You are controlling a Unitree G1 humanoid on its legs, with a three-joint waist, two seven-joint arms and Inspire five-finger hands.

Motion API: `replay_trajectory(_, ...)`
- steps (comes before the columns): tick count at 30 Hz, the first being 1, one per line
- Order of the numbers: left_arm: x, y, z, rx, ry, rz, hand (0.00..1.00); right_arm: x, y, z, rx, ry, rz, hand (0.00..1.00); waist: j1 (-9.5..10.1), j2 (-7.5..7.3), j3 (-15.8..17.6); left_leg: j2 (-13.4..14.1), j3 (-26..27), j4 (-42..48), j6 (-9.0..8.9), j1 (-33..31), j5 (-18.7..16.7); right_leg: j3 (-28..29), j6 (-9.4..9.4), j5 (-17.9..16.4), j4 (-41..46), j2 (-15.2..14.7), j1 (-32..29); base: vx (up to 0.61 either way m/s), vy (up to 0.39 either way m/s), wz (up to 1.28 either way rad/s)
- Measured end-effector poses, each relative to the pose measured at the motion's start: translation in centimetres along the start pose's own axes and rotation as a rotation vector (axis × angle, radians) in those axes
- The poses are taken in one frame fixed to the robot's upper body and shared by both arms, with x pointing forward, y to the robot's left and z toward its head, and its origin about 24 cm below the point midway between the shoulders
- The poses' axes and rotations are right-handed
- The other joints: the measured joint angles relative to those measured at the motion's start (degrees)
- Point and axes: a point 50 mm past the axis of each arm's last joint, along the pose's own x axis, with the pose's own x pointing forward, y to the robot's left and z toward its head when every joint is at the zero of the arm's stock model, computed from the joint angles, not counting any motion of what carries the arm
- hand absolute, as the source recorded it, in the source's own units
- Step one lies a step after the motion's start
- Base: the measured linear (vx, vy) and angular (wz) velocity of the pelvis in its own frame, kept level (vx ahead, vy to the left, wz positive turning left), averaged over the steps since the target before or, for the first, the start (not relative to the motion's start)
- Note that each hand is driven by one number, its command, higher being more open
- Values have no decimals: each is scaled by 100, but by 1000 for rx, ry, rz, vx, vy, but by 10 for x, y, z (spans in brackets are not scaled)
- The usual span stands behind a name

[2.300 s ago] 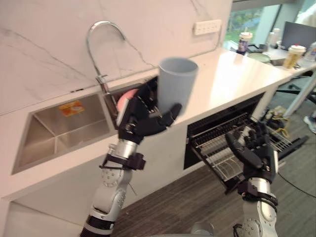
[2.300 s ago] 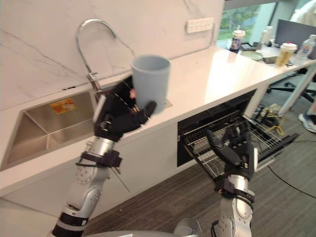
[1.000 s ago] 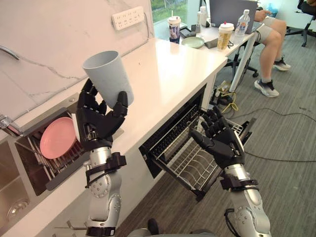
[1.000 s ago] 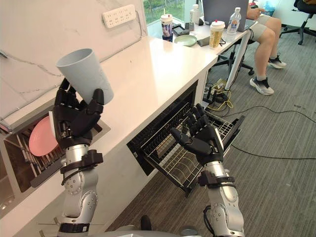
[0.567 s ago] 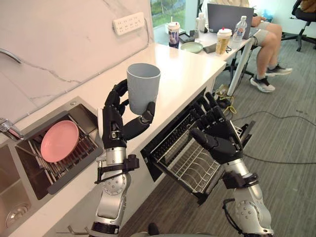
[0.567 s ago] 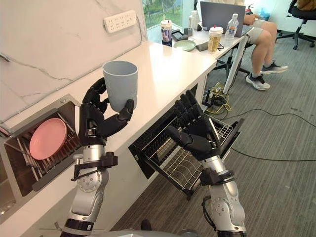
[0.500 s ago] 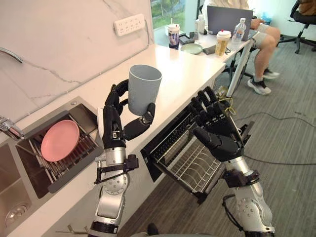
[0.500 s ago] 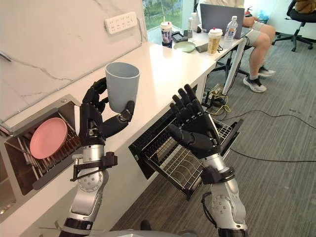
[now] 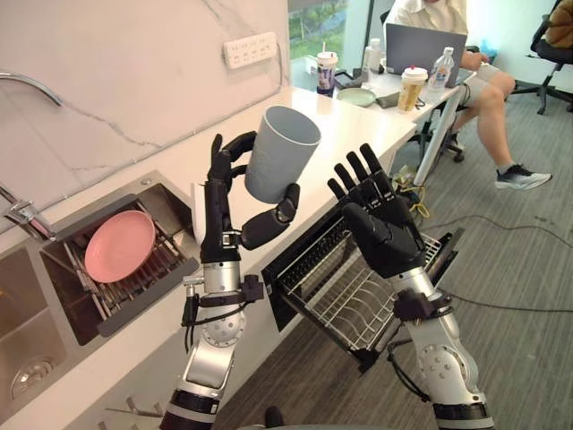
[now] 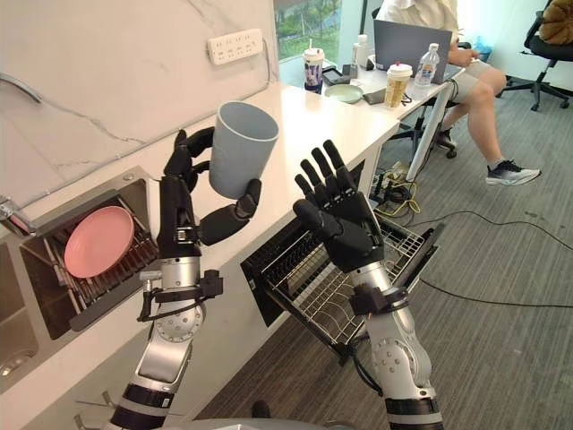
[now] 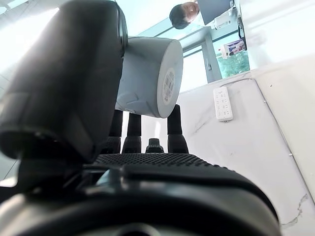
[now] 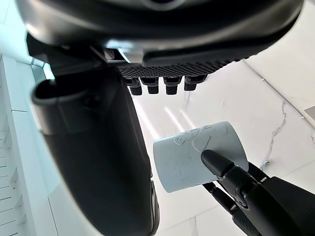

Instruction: Walk over to the sink, pick up the cup, carry it to the dishwasher, place the cup inside the dishwasher, then close the dishwasher door

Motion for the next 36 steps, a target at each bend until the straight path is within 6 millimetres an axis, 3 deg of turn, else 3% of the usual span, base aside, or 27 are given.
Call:
replay_trajectory(20,-5,-25,2,-65,29,-137,0,38,11,-20,-34,109,14,100,151,-113,-62,-13,-167,-33,26,-75,203,-196,-48,157,-133,-17,37,-21,6,4)
replay_trajectory(21,-5,-26,2,-70,33,-141,0,38,11,-20,-44,113,10,0,167,-116,-64,-13,-167,-33,25,-75,205,-197,-48,164,-145,-17,42,0,0,0)
replay_trajectory(35,-5,-33,-1,-101,70,-158,0,55,8,-17,-253,129,-54,0,257,-162,-89,-15,-229,-14,22,-111,272,-262,-54,283,-310,-2,101,1,-2,2)
replay_trajectory(36,-5,-33,-2,-99,73,-159,100,55,9,-17,-253,128,-58,0,257,-172,-95,-13,-238,-14,21,-111,277,-271,-54,283,-310,1,104,-6,-10,4)
